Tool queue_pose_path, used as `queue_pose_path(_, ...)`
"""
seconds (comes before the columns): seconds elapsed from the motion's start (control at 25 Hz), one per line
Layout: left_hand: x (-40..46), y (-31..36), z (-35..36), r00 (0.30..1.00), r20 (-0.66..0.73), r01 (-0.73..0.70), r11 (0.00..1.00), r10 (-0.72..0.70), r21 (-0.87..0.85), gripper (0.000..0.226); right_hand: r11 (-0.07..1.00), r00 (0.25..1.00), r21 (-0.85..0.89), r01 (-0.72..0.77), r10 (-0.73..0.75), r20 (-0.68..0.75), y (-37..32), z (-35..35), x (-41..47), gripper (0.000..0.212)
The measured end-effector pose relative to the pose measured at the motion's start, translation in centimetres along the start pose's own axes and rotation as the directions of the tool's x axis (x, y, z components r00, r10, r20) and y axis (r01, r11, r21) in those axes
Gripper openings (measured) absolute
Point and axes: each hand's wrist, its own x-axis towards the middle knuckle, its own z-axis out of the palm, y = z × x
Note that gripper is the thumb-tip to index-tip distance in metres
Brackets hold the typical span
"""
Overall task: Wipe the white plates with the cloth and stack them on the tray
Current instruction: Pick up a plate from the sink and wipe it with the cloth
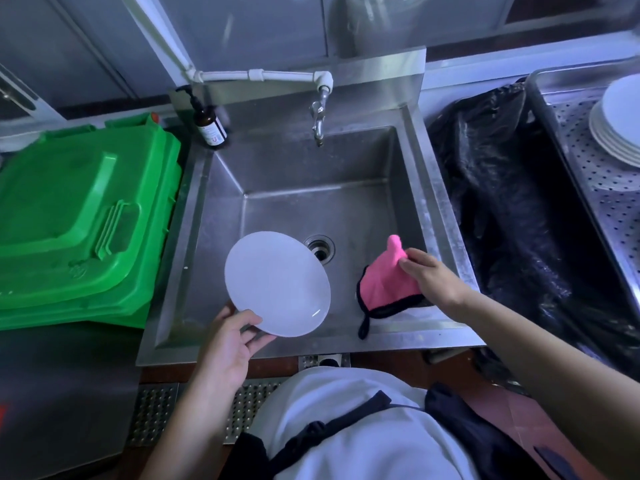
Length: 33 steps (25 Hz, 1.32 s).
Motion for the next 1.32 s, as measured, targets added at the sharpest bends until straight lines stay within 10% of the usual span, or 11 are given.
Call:
queue_pose_path(0.16,0.9,0.3,1.6,0.999,0.029,0.019,0.999,-0.021,0.046,0.039,0.854,0.976,0.473,-0.218,0.176,0.131,0.2,-1.9,-0.2,0.028)
queue_pose_path(0.56,2.4,-0.2,4.8,0.986,0.141,0.063,0.977,-0.093,0.204,0.041,0.686,0.815,0.594,-0.420,0.573,-0.086,8.5,-4.2,-4.1,0.019)
queue_pose_path(0.68,2.6,-0.7,5.8,0.975,0.185,0.081,0.971,-0.125,0.225,0.037,0.907,0.788,0.158,-0.390,0.418,-0.452,9.6,-6.3,-6.2,0.012)
queue_pose_path(0.8,2.8,-1.1,6.1,0.968,0.204,0.089,0.963,-0.144,0.254,0.037,0.876,0.732,-0.220,-0.429,0.195,-0.653,9.6,-7.8,-7.1,0.023)
queue_pose_path(1.04,3.1,-1.7,5.7,0.968,0.186,0.111,0.950,-0.171,0.293,0.037,0.767,0.859,-0.549,-0.332,0.006,-0.512,9.5,-2.6,-6.9,0.023)
queue_pose_path(1.2,3.2,-1.5,5.1,0.969,0.185,0.103,0.949,-0.164,0.299,0.040,0.848,0.919,-0.489,-0.203,-0.007,-0.395,10.5,-0.8,-7.4,0.048)
queue_pose_path(1.32,3.3,-1.3,4.8,0.967,0.191,0.107,0.951,-0.167,0.289,0.041,0.937,0.806,-0.252,-0.241,0.048,-0.590,10.1,-3.6,-7.6,0.031)
